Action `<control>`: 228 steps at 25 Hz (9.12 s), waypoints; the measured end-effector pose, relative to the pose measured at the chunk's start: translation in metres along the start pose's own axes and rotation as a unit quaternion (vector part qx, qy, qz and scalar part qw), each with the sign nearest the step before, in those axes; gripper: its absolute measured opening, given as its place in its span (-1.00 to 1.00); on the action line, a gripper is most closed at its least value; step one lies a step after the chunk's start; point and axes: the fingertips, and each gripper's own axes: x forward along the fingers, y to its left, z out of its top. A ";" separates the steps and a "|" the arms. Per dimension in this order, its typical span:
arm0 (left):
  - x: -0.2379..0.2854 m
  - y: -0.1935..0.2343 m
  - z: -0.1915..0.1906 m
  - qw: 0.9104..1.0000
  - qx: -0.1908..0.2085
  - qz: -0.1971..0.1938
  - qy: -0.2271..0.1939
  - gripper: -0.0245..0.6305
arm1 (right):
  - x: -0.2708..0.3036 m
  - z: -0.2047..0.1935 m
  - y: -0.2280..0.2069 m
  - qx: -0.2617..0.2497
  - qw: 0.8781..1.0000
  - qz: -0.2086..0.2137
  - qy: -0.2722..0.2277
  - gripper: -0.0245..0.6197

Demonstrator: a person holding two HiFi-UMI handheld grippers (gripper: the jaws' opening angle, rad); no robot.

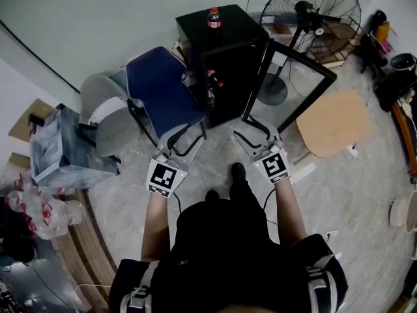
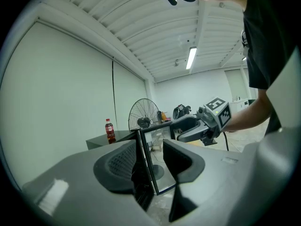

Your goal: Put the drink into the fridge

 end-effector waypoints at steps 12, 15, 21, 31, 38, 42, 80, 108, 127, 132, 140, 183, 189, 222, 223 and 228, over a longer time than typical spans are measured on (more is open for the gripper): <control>0.034 0.030 0.003 1.000 0.001 0.019 0.007 -0.35 | 0.031 -0.006 -0.039 0.003 1.000 0.012 -0.007 -0.08; 0.044 0.036 0.004 1.000 0.000 0.022 0.010 -0.35 | 0.038 -0.008 -0.049 0.004 1.000 0.016 -0.007 -0.08; 0.065 0.047 0.003 0.999 -0.002 0.029 0.016 -0.35 | 0.054 -0.016 -0.069 0.006 1.000 0.023 -0.007 -0.08; 0.099 0.063 0.000 0.999 -0.008 0.043 0.028 -0.35 | 0.078 -0.029 -0.102 0.010 0.999 0.039 -0.008 -0.08; 0.125 0.078 0.002 0.998 -0.012 0.057 0.037 -0.35 | 0.099 -0.034 -0.130 0.009 0.999 0.053 -0.009 -0.08; 0.137 0.086 -0.001 0.996 -0.018 0.070 0.044 -0.35 | 0.111 -0.039 -0.143 0.010 0.998 0.064 -0.012 -0.08; 0.214 0.150 -0.015 0.989 -0.035 0.127 0.063 -0.35 | 0.206 -0.050 -0.231 0.016 0.995 0.091 -0.040 -0.28; 0.283 0.262 -0.036 0.997 -0.044 0.034 0.044 -0.36 | 0.326 -0.012 -0.299 0.097 0.994 0.045 -0.035 -0.29; 0.294 0.308 -0.050 0.998 -0.043 0.008 0.035 -0.36 | 0.375 0.014 -0.307 0.130 0.989 0.052 -0.054 -0.31; 0.291 0.316 -0.051 0.999 -0.039 0.002 0.038 -0.36 | 0.379 0.018 -0.305 0.117 0.991 0.037 -0.052 -0.45; 0.292 0.323 -0.051 0.999 -0.033 -0.005 0.035 -0.36 | 0.378 0.020 -0.305 0.123 0.991 0.026 -0.054 -0.50; 0.278 0.201 -0.007 0.999 -0.025 0.018 0.032 -0.38 | 0.233 -0.004 -0.308 0.125 0.991 0.018 -0.051 -0.51; 0.268 0.169 -0.008 0.998 -0.031 0.035 0.044 -0.39 | 0.202 -0.025 -0.301 0.135 0.990 0.030 -0.040 -0.51; 0.241 0.177 -0.024 0.999 -0.017 -0.015 0.042 -0.39 | 0.187 -0.110 -0.260 0.165 0.985 -0.035 0.040 -0.52; 0.242 0.178 -0.025 0.999 -0.013 -0.022 0.043 -0.39 | 0.188 -0.111 -0.260 0.167 0.984 -0.041 0.040 -0.52; 0.243 0.183 -0.035 0.998 -0.011 -0.042 0.050 -0.39 | 0.195 -0.122 -0.257 0.172 0.982 -0.059 0.044 -0.52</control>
